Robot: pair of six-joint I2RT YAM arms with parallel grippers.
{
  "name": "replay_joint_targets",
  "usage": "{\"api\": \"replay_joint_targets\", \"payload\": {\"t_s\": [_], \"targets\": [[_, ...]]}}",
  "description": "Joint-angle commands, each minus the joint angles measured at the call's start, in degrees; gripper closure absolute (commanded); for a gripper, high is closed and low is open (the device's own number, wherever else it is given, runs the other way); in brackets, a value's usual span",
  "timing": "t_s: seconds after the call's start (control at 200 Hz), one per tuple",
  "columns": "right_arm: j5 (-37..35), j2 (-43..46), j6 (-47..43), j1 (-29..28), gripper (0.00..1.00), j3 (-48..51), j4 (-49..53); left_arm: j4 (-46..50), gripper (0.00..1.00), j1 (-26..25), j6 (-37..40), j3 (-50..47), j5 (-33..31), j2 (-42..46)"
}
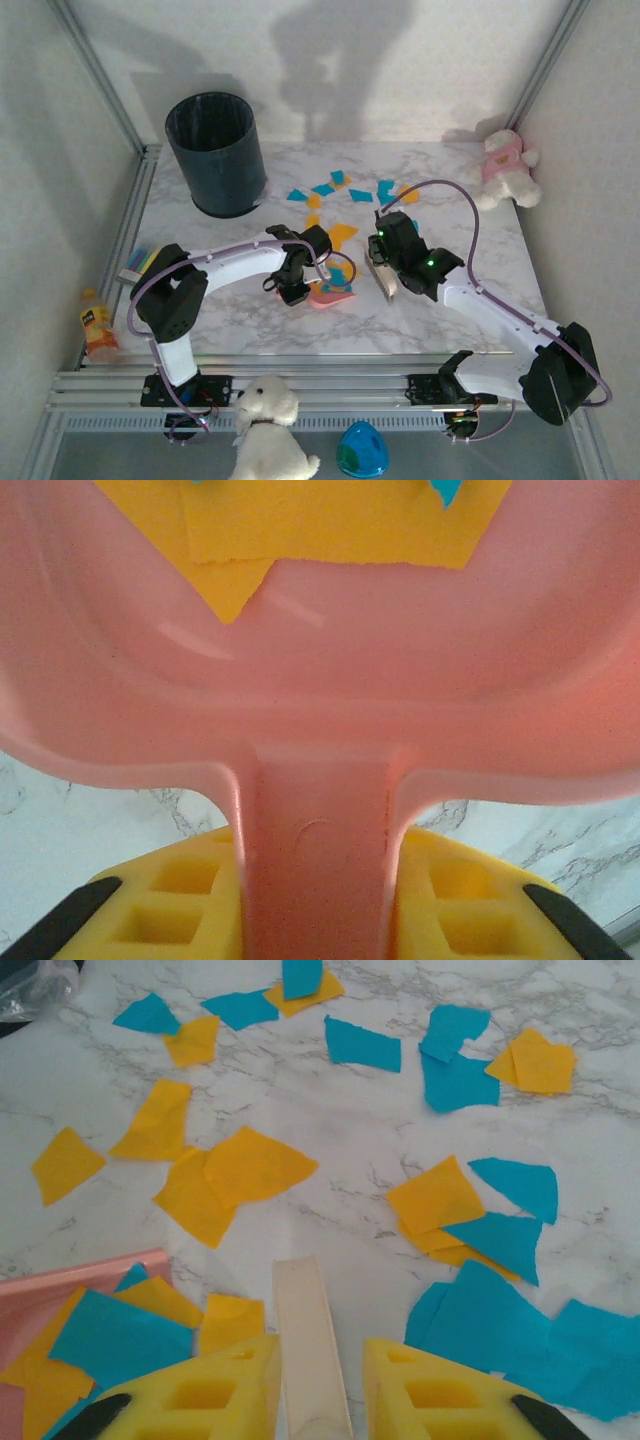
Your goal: Sweep away the paper scraps from the table
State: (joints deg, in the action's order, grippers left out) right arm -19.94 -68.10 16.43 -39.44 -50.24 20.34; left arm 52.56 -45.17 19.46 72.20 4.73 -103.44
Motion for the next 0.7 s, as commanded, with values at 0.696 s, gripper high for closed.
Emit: {"api": "replay_joint_targets", "payload": {"t_s": [0.696], "targets": [[10.3,-3.7,3.3,-3.0,1.0,-0.4,-6.7,2.0,1.0,-0.4,0.6,1.0,1.2,0.1]]}}
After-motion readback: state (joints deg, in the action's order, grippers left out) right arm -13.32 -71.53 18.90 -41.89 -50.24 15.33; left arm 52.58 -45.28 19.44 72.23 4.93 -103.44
